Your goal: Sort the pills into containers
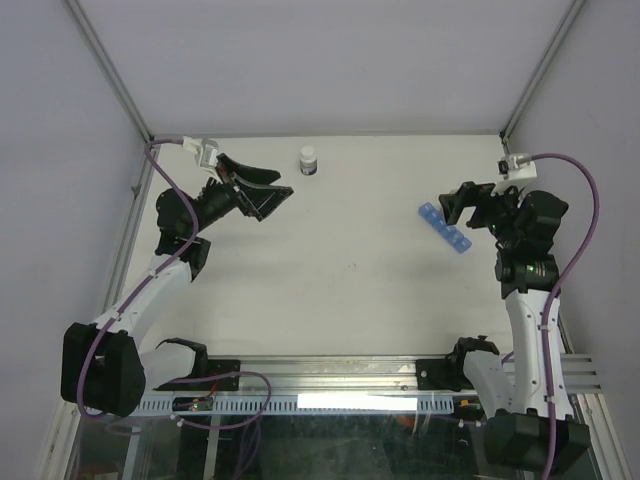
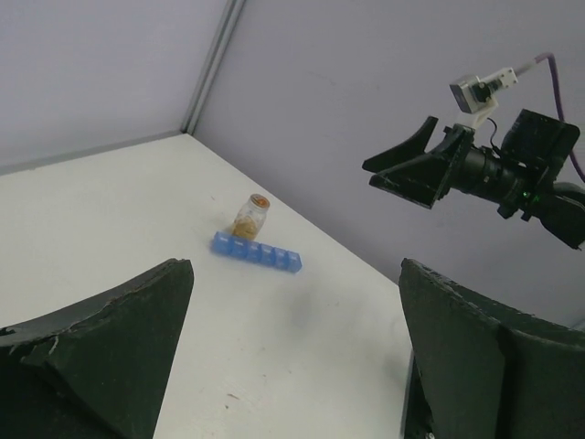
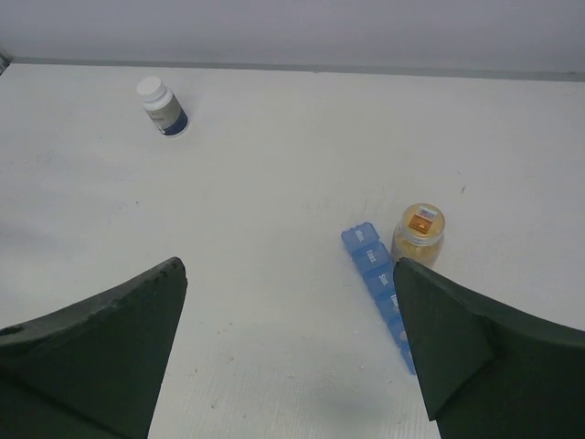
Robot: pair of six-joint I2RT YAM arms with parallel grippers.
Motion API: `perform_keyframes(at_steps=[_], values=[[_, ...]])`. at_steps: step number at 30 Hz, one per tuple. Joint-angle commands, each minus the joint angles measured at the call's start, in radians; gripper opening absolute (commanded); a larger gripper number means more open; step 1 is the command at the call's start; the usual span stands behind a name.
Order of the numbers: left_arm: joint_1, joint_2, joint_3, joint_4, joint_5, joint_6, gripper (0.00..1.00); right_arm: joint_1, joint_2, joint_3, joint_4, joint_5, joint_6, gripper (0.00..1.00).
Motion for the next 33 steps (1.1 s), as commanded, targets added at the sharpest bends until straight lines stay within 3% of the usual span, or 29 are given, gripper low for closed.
perform_keyframes(at_steps=[1, 6, 10, 17, 20, 23, 25, 28, 33], values=[[-0.037, -0.043, -0.017, 0.002, 0.008, 0.044, 0.99, -0.004, 0.028, 0.017, 0.046, -0.041, -0.035, 1.00], [-0.045, -0.035, -0.057, 0.060, 0.008, 0.030, 0.99, -0.002, 0.127, 0.048, -0.026, -0.131, -0.246, 1.00], [-0.043, -0.009, -0.134, 0.236, -0.005, -0.035, 0.99, -0.002, 0.240, 0.083, -0.100, -0.204, -0.386, 0.99], [-0.062, 0.148, -0.243, 0.554, 0.015, -0.130, 0.99, -0.003, 0.483, 0.209, -0.245, -0.098, -0.486, 0.99], [-0.146, 0.147, -0.243, 0.378, -0.065, 0.063, 0.99, -0.004, 0.556, 0.203, -0.218, 0.008, -0.521, 0.99], [-0.301, 0.106, -0.209, 0.104, -0.273, 0.347, 0.99, -0.004, 0.610, 0.196, -0.214, 0.086, -0.574, 0.99], [-0.385, 0.088, -0.209, 0.016, -0.421, 0.485, 0.99, -0.006, 0.639, 0.187, -0.214, 0.093, -0.592, 0.99], [-0.473, 0.040, -0.193, -0.124, -0.636, 0.573, 0.99, -0.005, 0.682, 0.178, -0.205, 0.092, -0.598, 0.98], [-0.509, -0.063, -0.236, -0.219, -0.786, 0.639, 0.99, -0.003, 0.739, 0.167, -0.178, 0.129, -0.616, 0.94]])
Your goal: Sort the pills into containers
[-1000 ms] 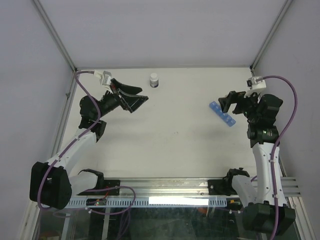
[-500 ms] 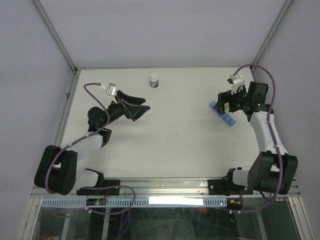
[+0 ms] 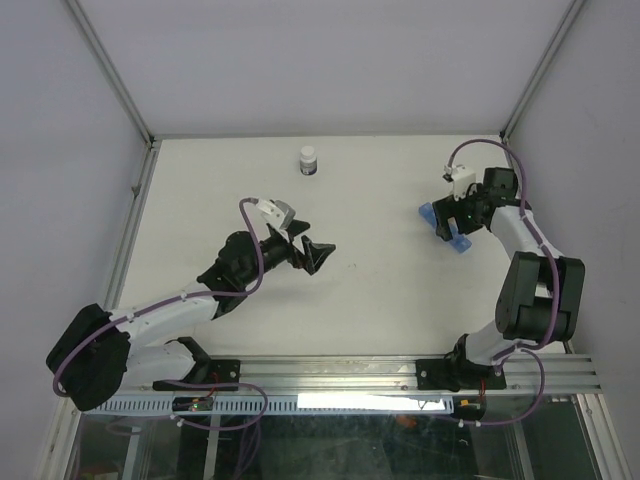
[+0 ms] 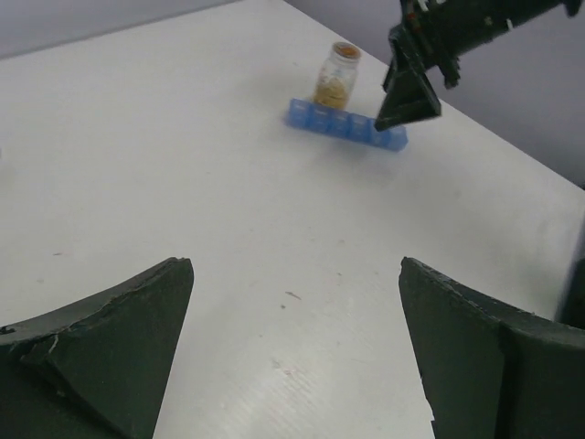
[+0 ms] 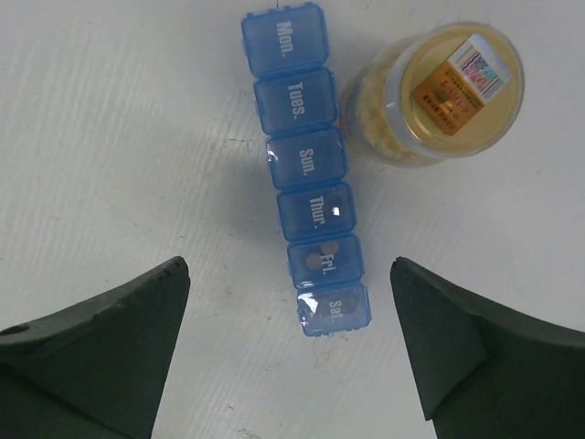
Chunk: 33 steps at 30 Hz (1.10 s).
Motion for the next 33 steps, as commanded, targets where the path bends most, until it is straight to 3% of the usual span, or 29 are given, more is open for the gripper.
perform_keyframes(at_steps=[1, 16, 33], values=[[-0.008, -0.097, -0.017, -0.085, -0.251, 0.160, 0.99, 0.000, 0.038, 0.002, 0.045, 0.039, -0.039, 0.93], [-0.007, -0.047, -0.072, -0.005, -0.241, 0.165, 0.99, 0.022, 0.177, 0.037, 0.049, 0.074, -0.031, 0.73], [-0.007, -0.015, -0.062, -0.005, -0.218, 0.171, 0.99, 0.042, 0.154, -0.004, 0.027, 0.014, -0.079, 0.43]])
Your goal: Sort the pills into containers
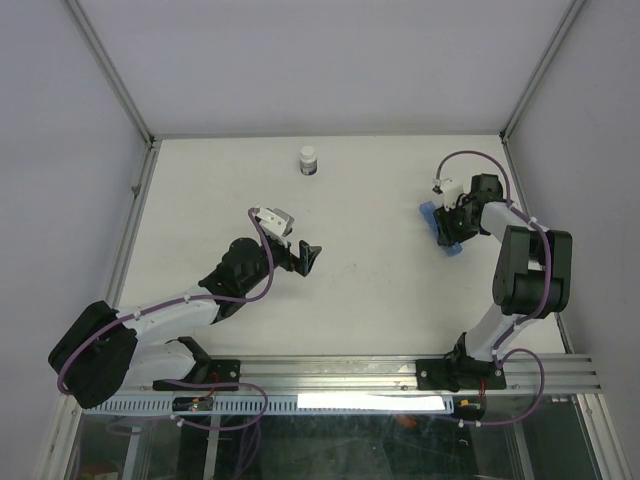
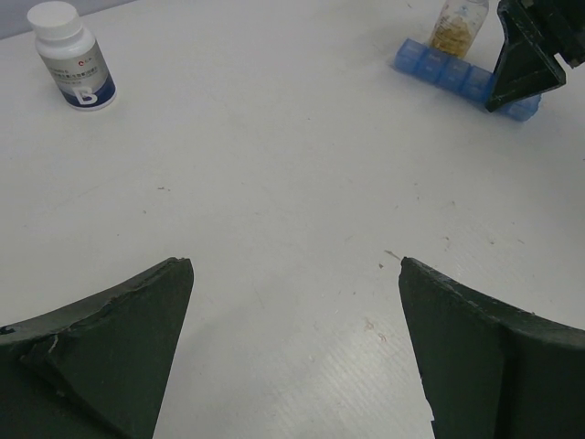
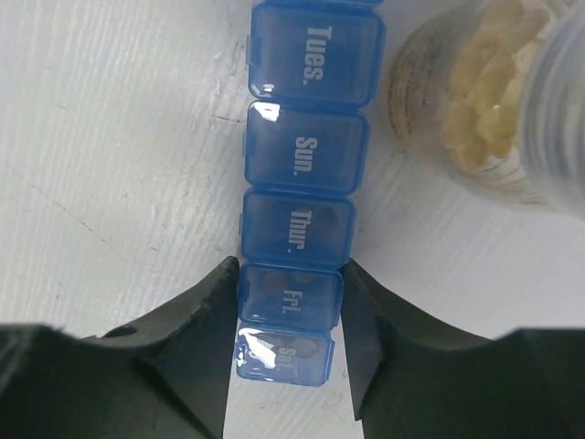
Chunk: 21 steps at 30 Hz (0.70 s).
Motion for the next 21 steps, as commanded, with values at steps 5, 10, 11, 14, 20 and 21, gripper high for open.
perform_keyframes(at_steps=[5, 10, 11, 14, 20, 21], values=[[-0.006, -0.023, 0.003, 0.049, 0.038, 0.014, 0.99, 0.080, -0.068, -0.039, -0.024, -0.083, -0.132, 0.41], [-0.004, -0.102, -0.046, 0.054, 0.140, -0.138, 0.99, 0.197, -0.140, -0.110, -0.093, -0.185, -0.294, 0.41], [-0.004, -0.117, -0.057, 0.053, 0.161, -0.172, 0.99, 0.227, -0.155, -0.121, -0.108, -0.203, -0.320, 0.41], [-0.004, -0.170, -0.091, 0.053, 0.208, -0.278, 0.99, 0.320, -0.199, -0.151, -0.147, -0.226, -0.402, 0.41], [-0.004, -0.261, -0.175, 0.100, 0.296, -0.398, 0.98, 0.478, -0.284, -0.235, -0.187, -0.223, -0.553, 0.40], [-0.005, -0.271, -0.195, 0.136, 0.322, -0.395, 0.97, 0.503, -0.293, -0.246, -0.192, -0.216, -0.576, 0.41]])
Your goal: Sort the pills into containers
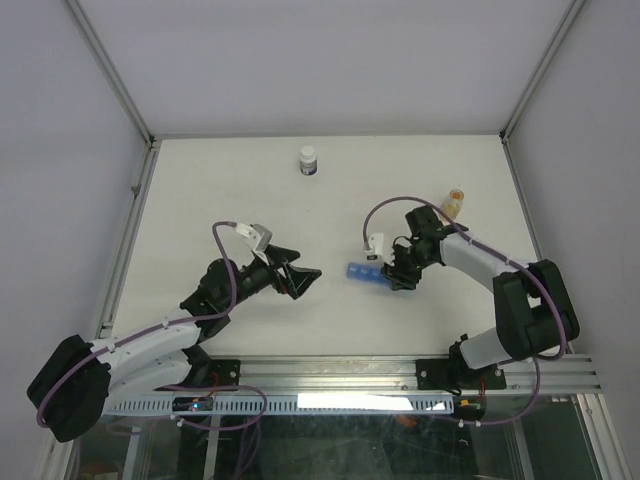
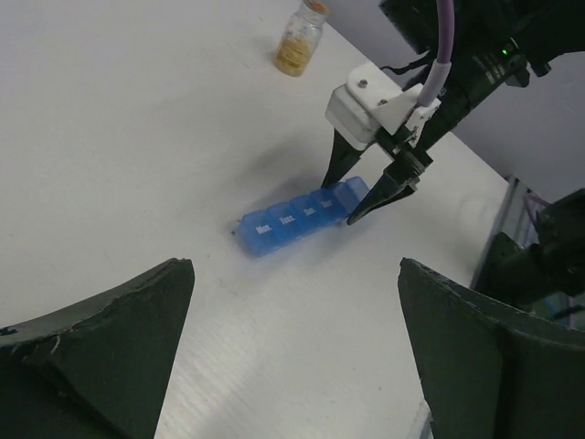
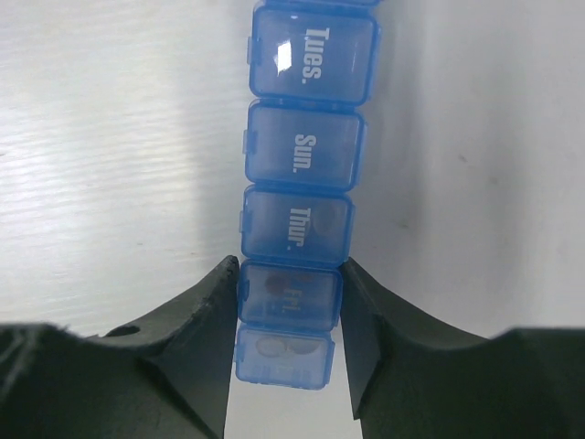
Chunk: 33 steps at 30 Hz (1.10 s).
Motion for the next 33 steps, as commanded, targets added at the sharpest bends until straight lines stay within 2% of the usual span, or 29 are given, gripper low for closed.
perform_keyframes(at_steps=[1, 5, 8, 13, 16, 19, 24, 28, 33], values=[[-0.006, -0.059, -0.087, 0.170, 0.132, -0.088, 0.96, 0.094, -0.074, -0.037, -0.038, -0.014, -0.160, 0.41], [-0.033, -0.056, -0.192, 0.446, 0.213, -0.007, 0.96, 0.162, -0.076, -0.068, -0.046, 0.036, -0.222, 0.42], [-0.085, -0.020, -0.221, 0.558, 0.252, 0.118, 0.95, 0.208, -0.085, -0.089, -0.052, 0.088, -0.243, 0.45], [-0.173, 0.063, -0.258, 0.719, 0.278, 0.349, 0.96, 0.211, -0.179, -0.106, -0.044, 0.032, -0.216, 0.73], [-0.217, 0.149, -0.223, 0.700, 0.273, 0.494, 0.96, 0.170, -0.251, -0.100, -0.043, -0.098, -0.184, 0.84], [-0.238, 0.270, -0.165, 0.647, 0.268, 0.606, 0.98, 0.135, -0.299, -0.096, -0.033, -0.214, -0.169, 0.86], [-0.239, 0.460, -0.121, 0.731, 0.226, 0.693, 0.99, 0.130, -0.330, -0.103, -0.038, -0.309, -0.241, 0.87], [-0.236, 0.618, -0.083, 0.800, 0.173, 0.705, 0.99, 0.129, -0.316, -0.086, -0.056, -0.322, -0.275, 0.87], [-0.186, 0.802, -0.025, 0.909, 0.210, 0.666, 0.99, 0.128, -0.278, -0.095, -0.013, -0.337, -0.247, 0.87]])
